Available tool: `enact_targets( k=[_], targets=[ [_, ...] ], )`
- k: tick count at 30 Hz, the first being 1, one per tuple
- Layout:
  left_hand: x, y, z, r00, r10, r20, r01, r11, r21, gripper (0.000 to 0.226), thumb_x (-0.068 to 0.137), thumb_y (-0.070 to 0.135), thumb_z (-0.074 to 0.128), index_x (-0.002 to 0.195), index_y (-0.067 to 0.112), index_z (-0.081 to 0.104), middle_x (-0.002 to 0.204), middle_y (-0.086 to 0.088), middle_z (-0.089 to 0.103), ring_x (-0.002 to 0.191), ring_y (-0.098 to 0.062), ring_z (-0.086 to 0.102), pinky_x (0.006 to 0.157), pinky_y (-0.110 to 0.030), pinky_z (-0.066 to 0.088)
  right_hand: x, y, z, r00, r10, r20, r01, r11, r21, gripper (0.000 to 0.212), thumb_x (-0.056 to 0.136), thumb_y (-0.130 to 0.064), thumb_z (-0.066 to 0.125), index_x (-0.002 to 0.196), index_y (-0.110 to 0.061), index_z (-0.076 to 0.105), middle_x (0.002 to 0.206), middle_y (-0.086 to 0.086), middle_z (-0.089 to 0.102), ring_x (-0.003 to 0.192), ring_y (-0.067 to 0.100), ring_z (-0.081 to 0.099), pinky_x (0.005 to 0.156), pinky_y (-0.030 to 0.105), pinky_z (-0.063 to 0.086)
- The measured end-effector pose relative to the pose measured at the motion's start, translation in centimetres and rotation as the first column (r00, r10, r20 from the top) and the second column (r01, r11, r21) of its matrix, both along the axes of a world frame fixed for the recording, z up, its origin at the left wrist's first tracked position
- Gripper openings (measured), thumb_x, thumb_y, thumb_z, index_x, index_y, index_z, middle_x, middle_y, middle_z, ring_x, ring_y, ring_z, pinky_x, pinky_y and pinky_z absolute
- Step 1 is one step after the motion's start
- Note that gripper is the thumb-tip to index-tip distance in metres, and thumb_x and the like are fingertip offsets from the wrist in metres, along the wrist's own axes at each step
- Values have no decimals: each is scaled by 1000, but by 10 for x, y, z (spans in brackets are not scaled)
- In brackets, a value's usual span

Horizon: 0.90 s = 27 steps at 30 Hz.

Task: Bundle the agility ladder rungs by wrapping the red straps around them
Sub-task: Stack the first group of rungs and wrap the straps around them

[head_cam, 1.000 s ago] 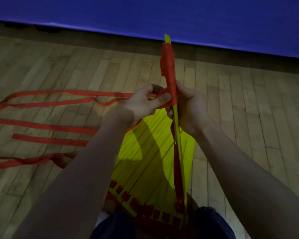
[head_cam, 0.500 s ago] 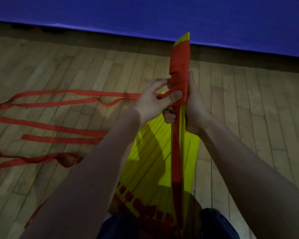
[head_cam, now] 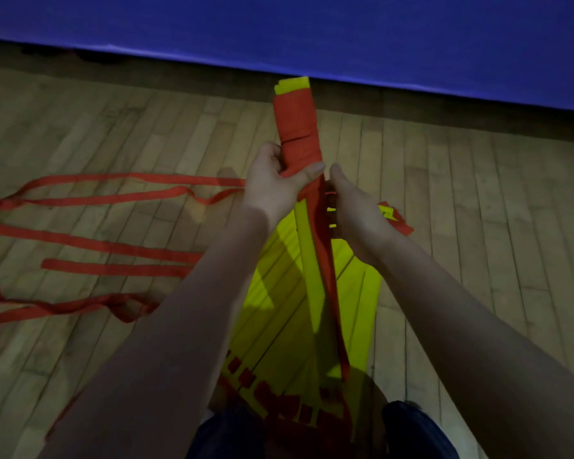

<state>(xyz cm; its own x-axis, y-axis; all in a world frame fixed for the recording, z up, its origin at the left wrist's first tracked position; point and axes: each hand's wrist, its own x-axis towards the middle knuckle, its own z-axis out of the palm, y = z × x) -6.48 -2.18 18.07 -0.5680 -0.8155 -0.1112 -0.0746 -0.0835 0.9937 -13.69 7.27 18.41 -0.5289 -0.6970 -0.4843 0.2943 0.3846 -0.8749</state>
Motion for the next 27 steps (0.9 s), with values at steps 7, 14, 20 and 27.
enact_targets(
  k=[7,14,20,27],
  targets=[
    [-7,2,-3,995,83,50,-77,992,-105,31,77,16,78,83,23,48,81,1,64,72,-12,61,71,-31,52,17,-1,-16,974,-103,-202,84,991,-105,23,104,-23,39,87,-20,54,77,-4,51,71,7,45,69,24,37],
    [5,-1,16,911,-204,357,274,949,-158,27,88,42,64,72,21,59,54,5,58,36,-5,46,40,-19,37,7,1,-12,957,-287,-52,279,952,-126,24,100,-22,52,76,-19,58,78,11,55,73,21,48,68,33,41],
    [17,-7,31,833,-459,309,492,870,-34,36,94,32,57,68,9,60,42,1,57,33,-9,46,41,-25,31,-7,7,-8,930,-337,147,359,918,-170,16,98,-13,53,83,-11,60,75,7,63,69,19,60,73,34,50],
    [18,-12,22,865,-471,174,480,877,-6,28,73,33,74,88,17,57,69,3,72,66,-26,62,64,-32,49,-13,17,6,951,-162,264,229,942,-245,10,95,-9,43,93,-7,53,60,3,51,47,13,47,42,20,35]
  ],
)
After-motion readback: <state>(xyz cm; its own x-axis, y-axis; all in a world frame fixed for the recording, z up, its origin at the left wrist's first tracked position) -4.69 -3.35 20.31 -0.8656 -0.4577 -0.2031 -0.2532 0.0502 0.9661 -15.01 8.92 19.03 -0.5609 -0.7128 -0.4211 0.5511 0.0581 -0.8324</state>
